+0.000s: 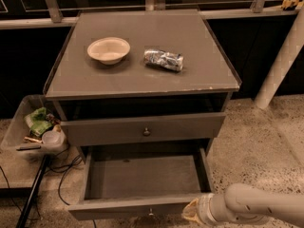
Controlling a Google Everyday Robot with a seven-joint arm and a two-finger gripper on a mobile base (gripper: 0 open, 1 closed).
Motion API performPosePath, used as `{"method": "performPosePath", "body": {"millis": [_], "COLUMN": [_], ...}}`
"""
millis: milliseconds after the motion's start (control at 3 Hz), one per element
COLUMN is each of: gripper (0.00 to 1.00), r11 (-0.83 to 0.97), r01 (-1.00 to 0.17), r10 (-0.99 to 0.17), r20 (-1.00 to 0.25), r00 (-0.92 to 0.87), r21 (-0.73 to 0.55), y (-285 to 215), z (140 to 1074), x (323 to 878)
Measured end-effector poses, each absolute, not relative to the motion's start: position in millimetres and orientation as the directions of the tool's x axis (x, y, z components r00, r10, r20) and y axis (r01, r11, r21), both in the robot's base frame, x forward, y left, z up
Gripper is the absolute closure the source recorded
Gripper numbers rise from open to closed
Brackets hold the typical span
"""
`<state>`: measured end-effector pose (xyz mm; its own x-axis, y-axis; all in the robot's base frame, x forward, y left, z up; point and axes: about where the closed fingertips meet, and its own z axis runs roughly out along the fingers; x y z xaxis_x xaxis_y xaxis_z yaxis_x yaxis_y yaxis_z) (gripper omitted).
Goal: Close middle drawer
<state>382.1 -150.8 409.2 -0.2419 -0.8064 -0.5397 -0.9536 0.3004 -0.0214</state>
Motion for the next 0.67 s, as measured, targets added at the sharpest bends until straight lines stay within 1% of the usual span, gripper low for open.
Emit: {"method": "performPosePath", "body": {"millis": [333,667], "gripper": [0.82,0.59], "r11": [0.301,0.301], "r01": [-0.954,-0.954], "r10": [-0.806,-0.806], "r20": [-0.540,-0.540], "r00": [-0.242,-0.242], "r21": [-0.021,-0.021], "y": [-150.8,-150.7], "z": [409.0,409.0], "x": [382.1,382.1]}}
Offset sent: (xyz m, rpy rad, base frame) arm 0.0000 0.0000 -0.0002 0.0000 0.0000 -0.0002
